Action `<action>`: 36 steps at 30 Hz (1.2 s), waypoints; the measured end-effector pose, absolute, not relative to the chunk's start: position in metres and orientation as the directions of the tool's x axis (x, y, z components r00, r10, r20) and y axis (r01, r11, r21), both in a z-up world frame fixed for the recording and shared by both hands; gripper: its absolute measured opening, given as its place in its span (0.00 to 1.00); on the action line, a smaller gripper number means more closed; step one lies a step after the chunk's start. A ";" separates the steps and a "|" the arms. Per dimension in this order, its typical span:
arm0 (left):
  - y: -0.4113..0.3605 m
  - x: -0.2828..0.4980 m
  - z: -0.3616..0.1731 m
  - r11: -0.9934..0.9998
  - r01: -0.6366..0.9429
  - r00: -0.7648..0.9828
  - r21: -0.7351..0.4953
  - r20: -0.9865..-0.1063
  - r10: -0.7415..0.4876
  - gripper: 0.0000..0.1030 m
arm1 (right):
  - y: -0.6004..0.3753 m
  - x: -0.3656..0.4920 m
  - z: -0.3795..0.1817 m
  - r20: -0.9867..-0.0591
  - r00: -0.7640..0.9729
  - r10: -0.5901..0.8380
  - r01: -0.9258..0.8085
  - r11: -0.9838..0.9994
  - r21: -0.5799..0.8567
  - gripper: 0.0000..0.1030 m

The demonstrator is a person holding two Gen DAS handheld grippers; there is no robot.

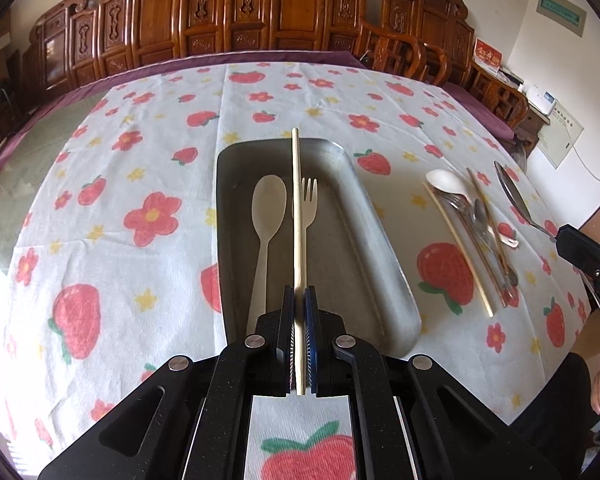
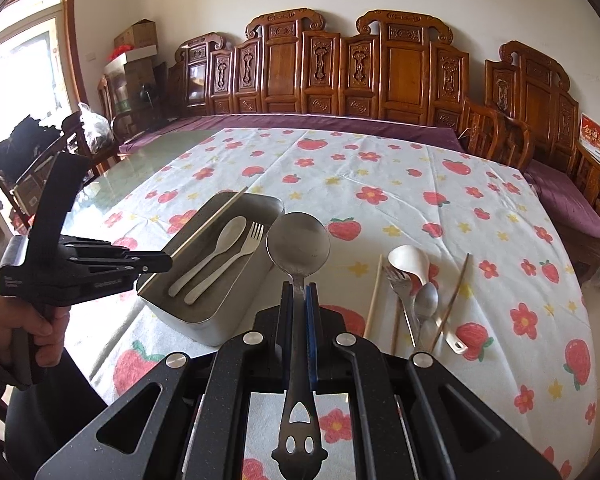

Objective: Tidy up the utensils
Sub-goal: 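Lower the chopstick into the tray and open the left tool while the right tool holds the steel spoon, then lower the steel spoon into the tray and open the right tool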

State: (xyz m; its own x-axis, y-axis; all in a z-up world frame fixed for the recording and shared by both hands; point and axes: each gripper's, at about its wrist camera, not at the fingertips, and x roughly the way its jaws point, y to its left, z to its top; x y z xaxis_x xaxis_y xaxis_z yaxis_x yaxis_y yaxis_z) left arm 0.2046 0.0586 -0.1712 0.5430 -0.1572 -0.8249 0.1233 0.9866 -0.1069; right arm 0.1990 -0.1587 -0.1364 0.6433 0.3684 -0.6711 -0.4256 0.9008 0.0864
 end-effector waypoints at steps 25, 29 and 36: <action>0.083 0.185 -0.135 0.991 0.133 0.621 -0.009 -0.779 -0.090 0.22 | -0.095 0.228 -0.142 -0.687 0.602 0.407 -0.484 0.870 0.091 0.07; 0.096 0.175 -0.126 0.993 0.115 0.648 0.012 -0.759 -0.066 0.23 | -0.077 0.231 -0.141 -0.690 0.594 0.414 -0.500 0.862 0.086 0.07; 0.124 0.177 -0.128 0.998 0.062 0.649 0.000 -0.760 -0.040 0.23 | -0.045 0.242 -0.147 -0.708 0.571 0.415 -0.520 0.850 0.078 0.07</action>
